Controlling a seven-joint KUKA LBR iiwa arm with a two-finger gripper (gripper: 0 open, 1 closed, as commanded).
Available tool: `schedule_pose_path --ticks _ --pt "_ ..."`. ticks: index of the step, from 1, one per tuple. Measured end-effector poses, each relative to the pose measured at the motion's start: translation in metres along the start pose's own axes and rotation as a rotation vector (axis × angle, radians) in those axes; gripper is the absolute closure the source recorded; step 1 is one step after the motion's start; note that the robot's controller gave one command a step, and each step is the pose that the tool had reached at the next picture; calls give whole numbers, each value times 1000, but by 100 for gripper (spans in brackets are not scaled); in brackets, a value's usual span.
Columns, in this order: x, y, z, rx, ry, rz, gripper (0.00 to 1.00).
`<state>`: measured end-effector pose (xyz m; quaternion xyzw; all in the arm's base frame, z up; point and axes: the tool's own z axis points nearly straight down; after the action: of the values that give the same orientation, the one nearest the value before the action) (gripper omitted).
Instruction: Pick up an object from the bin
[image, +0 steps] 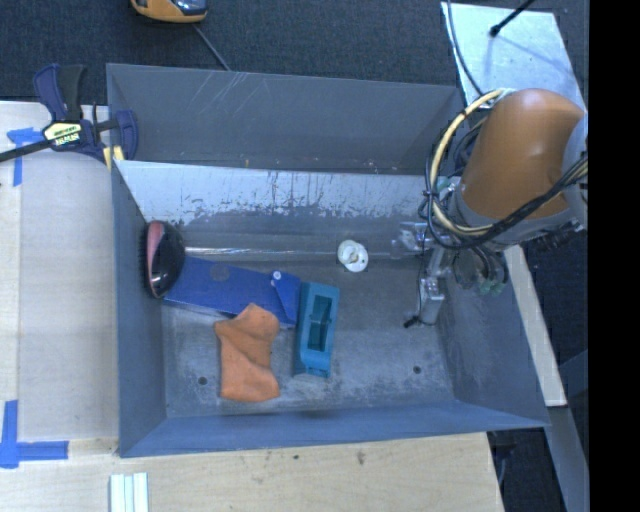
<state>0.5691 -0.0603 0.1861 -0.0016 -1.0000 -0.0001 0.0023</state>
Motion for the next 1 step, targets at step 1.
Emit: schedule_pose_path --ticks 1 --pt "-1 0 -5 1 -8 -1 0"
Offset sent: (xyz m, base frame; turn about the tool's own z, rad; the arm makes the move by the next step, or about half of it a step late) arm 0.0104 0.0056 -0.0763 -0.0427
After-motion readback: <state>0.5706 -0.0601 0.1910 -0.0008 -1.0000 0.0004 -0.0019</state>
